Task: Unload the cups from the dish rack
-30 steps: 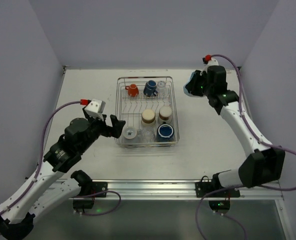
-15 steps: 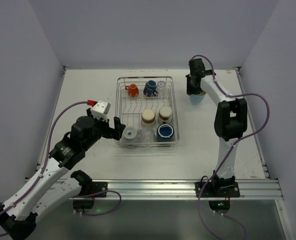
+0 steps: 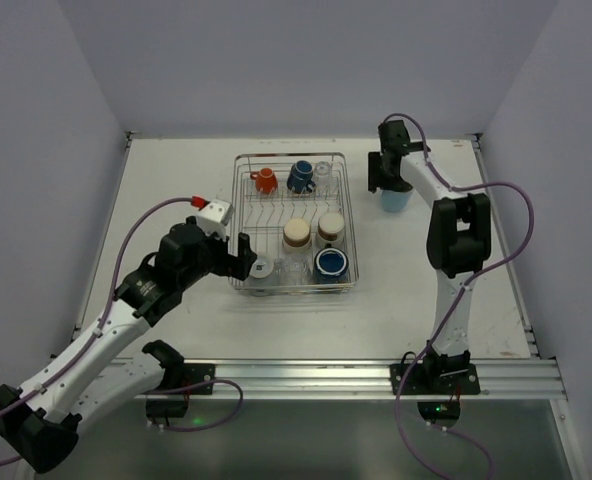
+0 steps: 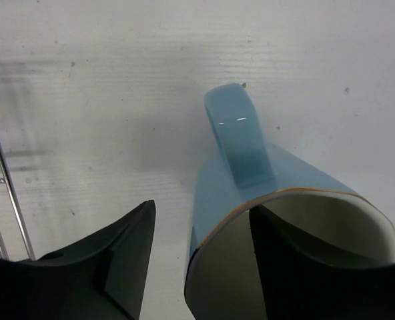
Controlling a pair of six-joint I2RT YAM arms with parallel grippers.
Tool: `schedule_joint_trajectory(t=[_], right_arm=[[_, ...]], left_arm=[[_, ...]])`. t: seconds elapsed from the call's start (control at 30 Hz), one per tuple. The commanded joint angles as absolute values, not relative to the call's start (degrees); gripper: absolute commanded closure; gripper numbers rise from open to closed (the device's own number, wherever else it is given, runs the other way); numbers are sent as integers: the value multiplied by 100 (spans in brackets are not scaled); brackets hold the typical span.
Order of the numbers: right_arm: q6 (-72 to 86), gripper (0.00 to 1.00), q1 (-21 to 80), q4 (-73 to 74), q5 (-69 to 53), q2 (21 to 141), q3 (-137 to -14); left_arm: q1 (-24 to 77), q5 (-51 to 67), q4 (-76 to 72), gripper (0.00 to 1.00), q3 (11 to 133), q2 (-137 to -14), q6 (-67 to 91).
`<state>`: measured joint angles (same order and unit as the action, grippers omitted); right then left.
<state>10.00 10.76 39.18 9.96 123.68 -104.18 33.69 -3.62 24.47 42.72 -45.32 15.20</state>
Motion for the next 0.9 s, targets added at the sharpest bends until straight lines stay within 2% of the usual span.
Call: schedule_joint_trajectory(t=[0.0,0.13,0.33,0.37,0.63,0.87], right_arm=[[914,35,1037,3727,1108,11666,-10266],[1107,18,1046,3464,836,10891,-9792],[1458,13,1063,2805,168,9503,-8650],[1511,9,1081,2569,97,9301,-8266],[2223,8,1186,1084,-851,6816,-5867],[2522,8,1222,580,-1476,5398,-4685]], left_arm=[[3314,-132,2338,0,4350,-4754,1345],[3322,-26,2417,1,4543,-5114,1388],[3550,-70,2531,7,4772,-5475,1713],[3681,-88,2549,8,4799,-5528,1766],[4183,-1028,2689,8,5062,-6205,1925],[4219,-1486,2725,6,5115,-6591,2030]])
